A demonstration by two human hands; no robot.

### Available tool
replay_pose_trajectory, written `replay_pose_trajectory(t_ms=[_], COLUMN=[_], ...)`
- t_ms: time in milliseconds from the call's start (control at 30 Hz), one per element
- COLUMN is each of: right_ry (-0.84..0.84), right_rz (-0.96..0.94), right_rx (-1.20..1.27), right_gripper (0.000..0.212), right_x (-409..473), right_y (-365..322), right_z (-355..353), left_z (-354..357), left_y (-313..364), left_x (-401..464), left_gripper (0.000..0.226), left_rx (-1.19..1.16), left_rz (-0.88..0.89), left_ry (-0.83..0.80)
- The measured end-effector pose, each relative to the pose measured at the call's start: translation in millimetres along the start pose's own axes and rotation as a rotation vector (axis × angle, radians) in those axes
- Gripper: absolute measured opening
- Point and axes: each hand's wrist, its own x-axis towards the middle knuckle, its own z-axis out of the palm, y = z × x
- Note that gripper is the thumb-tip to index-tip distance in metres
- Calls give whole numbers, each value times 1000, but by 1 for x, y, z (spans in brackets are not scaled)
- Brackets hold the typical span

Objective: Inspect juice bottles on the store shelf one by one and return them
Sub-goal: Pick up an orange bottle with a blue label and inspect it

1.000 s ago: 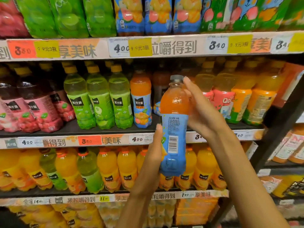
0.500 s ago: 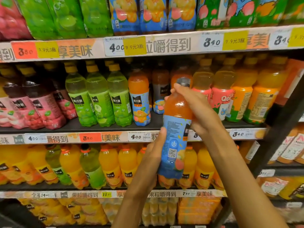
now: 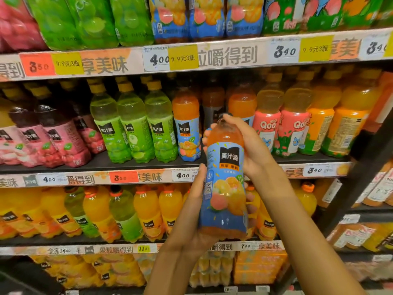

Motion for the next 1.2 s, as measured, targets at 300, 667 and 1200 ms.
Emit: replay_pose_trajectory(t_ms=[300, 667, 1200], right_ry=[201, 166, 46], right_rz=[140, 87, -361], right_rx=[53, -98, -365], right_gripper=[32, 29, 20], right_x=[4, 7, -15], right_y=[21, -9, -17], right_z=[9, 23, 22], left_z=[14, 4, -25], left_y=[13, 11, 9], left_x=[-7, -4, 10], left_gripper=[70, 58, 39], left_rx=[-291, -134, 623], left_rz=[-5, 91, 423], left_ry=[-65, 17, 176])
